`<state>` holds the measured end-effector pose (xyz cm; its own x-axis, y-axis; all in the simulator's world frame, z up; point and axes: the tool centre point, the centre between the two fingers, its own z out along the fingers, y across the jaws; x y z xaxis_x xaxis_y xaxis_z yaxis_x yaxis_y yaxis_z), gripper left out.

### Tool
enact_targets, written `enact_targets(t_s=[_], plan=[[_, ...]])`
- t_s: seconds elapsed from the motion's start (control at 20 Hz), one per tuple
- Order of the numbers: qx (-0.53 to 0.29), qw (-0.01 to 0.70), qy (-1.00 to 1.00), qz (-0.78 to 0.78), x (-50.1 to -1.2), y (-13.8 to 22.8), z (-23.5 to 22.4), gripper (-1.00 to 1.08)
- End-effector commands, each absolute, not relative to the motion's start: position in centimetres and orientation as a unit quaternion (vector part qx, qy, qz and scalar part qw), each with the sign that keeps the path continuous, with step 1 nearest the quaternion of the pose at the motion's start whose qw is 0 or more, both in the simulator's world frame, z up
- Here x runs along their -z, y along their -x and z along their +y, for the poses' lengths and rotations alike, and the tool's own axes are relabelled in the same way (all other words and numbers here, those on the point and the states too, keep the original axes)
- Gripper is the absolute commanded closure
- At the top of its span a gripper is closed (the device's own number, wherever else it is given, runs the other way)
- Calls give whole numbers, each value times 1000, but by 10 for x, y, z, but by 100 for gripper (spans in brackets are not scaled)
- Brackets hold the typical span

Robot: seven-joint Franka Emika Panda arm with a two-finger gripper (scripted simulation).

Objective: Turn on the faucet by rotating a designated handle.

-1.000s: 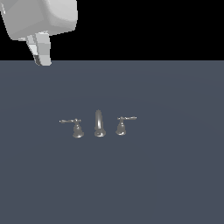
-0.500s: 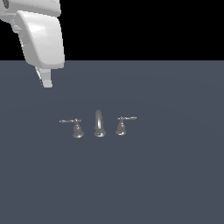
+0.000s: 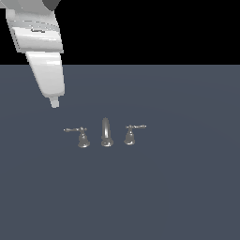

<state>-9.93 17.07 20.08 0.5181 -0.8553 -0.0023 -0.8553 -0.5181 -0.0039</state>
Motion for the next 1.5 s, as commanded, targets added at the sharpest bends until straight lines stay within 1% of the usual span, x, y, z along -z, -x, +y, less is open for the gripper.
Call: enact_targets(t_s=[0.0, 0.95, 1.45], plan=[[0, 3, 862, 507, -190, 91, 174, 108], [1, -1, 772, 636, -103, 17, 180, 108], [1, -1, 739, 674, -78, -7, 178, 108]])
